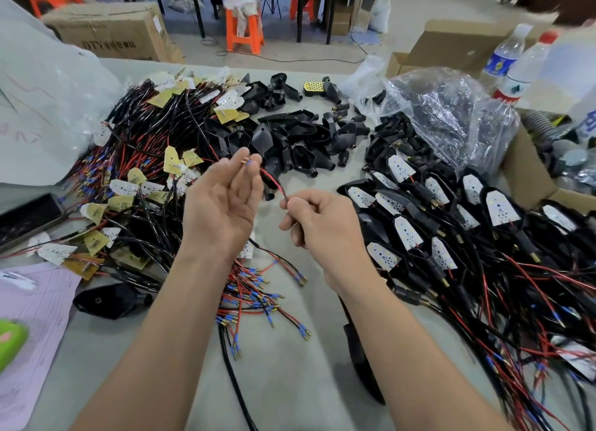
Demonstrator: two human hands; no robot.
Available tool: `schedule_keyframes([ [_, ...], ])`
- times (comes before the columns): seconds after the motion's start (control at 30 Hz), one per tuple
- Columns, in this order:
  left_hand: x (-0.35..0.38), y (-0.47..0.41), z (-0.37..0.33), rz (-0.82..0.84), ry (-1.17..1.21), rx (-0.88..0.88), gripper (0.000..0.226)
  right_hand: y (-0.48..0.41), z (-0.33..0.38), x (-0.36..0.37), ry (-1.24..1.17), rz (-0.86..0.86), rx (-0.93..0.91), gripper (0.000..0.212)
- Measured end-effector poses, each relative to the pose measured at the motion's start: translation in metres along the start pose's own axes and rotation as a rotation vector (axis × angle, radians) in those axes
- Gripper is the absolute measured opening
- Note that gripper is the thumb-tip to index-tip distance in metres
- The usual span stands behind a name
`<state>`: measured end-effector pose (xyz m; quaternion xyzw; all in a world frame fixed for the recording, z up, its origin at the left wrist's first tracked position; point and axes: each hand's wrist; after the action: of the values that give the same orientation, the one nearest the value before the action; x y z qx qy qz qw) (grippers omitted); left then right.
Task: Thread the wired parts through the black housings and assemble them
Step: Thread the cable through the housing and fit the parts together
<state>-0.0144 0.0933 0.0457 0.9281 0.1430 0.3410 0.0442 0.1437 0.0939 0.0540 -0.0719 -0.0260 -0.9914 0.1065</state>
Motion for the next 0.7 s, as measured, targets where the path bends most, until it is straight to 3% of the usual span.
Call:
schedule_keyframes([
  [0.03,0.003,0.001,0.002,0.008,0.011,-0.025,0.034,-0.003,-0.001,0.002,-0.054,-0.036,0.0,0.022],
  [0.17,0.02,0.006,0.029,-0.026,-0.397,-0.124,0.02,-0.004,-0.013,0.005,-0.136,-0.149,0.003,0.024],
  [0.37,0.028,-0.003,0.039,-0.066,-0.395,-0.107,0.016,-0.003,-0.022,-0.007,-0.17,-0.247,0.016,0.019],
  [0.6,0.041,-0.01,0.037,-0.019,-0.792,0.103,0.023,-0.011,-0.024,-0.024,-0.054,-0.151,0.07,0.017],
  [0.7,0.043,-0.016,0.038,-0.046,-0.791,0.091,0.026,-0.026,-0.009,-0.043,0.199,-0.033,0.006,0.013],
])
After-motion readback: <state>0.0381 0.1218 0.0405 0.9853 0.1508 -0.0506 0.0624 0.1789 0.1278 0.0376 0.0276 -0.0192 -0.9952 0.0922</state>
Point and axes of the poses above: each hand's wrist, its own y-axis away from the middle knuckle, its own x-axis out of the palm, z = x × y, and after that the axes turned 15 degrees about -y, right-handed
